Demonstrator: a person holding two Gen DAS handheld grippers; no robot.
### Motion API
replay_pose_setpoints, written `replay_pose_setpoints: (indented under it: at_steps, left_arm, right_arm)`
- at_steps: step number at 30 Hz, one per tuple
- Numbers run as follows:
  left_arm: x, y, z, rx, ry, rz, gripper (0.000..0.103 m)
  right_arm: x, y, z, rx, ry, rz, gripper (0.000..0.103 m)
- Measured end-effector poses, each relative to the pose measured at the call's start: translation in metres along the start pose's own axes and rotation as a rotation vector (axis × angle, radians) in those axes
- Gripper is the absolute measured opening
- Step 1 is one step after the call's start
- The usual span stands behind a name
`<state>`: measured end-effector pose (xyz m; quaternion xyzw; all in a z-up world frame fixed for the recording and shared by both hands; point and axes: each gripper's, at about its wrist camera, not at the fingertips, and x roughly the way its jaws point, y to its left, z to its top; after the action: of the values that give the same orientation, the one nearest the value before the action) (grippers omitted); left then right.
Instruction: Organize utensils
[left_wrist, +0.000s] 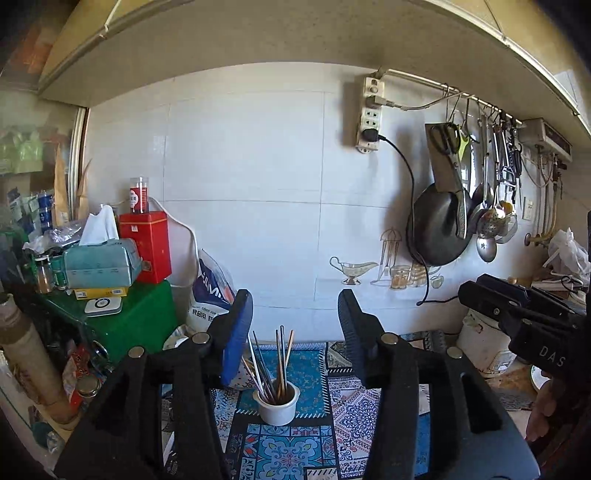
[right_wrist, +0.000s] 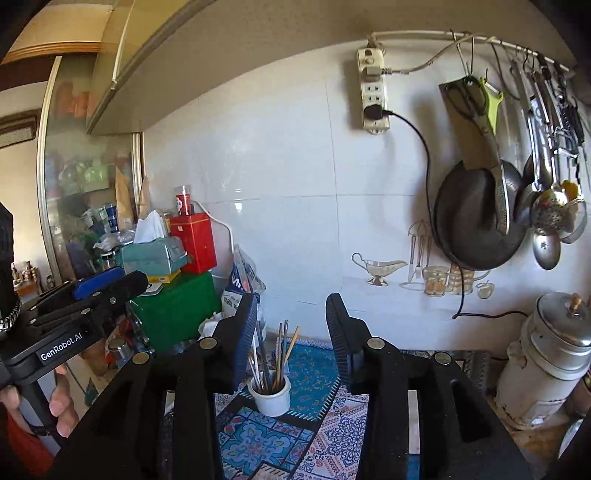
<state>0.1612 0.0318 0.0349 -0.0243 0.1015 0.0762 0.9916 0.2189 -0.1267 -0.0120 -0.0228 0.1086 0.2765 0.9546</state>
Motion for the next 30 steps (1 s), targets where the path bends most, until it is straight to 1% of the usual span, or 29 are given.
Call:
replay_pose_setpoints:
  at_steps: [1, 2, 3, 4, 7, 8, 9, 10, 11, 12, 13, 19, 30]
  left_arm:
    - [-0.009, -0.002, -0.003, 0.004, -0.005, 0.004, 0.051]
    - [-0.016, -0.002, -0.005, 0.006, -0.009, 0.006, 0.055]
    - [-0.024, -0.004, -0.008, 0.009, -0.011, 0.007, 0.061]
    - [-0.03, -0.004, -0.011, 0.011, -0.008, 0.008, 0.065]
    - [-0.05, -0.007, -0.021, 0.009, -0.014, 0.012, 0.083]
    - [-0.056, -0.007, -0.023, 0.011, -0.02, 0.023, 0.093]
    - [-0.063, -0.008, -0.026, 0.013, -0.03, 0.039, 0.101]
    - [-0.069, -0.008, -0.028, 0.015, -0.038, 0.047, 0.102]
    - [-0.074, -0.009, -0.03, 0.018, -0.041, 0.052, 0.102]
    - [-0.078, -0.009, -0.032, 0.022, -0.038, 0.051, 0.102]
    - [-0.082, -0.009, -0.033, 0.024, -0.036, 0.048, 0.102]
    - [-0.101, -0.008, -0.039, 0.016, -0.044, 0.06, 0.102]
    - [-0.106, -0.006, -0.041, 0.013, -0.035, 0.063, 0.102]
  right_arm:
    - [-0.009, 0.004, -0.002, -0.002, -0.003, -0.013, 0.046]
    - [-0.017, 0.008, -0.005, -0.002, -0.006, -0.027, 0.049]
    - [-0.023, 0.012, -0.008, 0.0, -0.005, -0.043, 0.055]
    - [-0.029, 0.014, -0.011, 0.003, -0.005, -0.061, 0.064]
    - [-0.05, 0.022, -0.02, 0.003, -0.025, -0.112, 0.078]
    - [-0.056, 0.024, -0.021, 0.004, -0.027, -0.127, 0.08]
    - [-0.062, 0.025, -0.023, 0.002, -0.029, -0.146, 0.085]
    - [-0.066, 0.027, -0.025, -0.003, -0.03, -0.167, 0.09]
    - [-0.073, 0.028, -0.027, -0.002, -0.034, -0.176, 0.093]
    - [-0.077, 0.029, -0.028, 0.0, -0.036, -0.18, 0.098]
    - [-0.082, 0.031, -0.029, 0.003, -0.042, -0.187, 0.1]
    - [-0.1, 0.039, -0.032, -0.008, -0.065, -0.221, 0.103]
    - [-0.105, 0.041, -0.036, 0.019, -0.046, -0.22, 0.103]
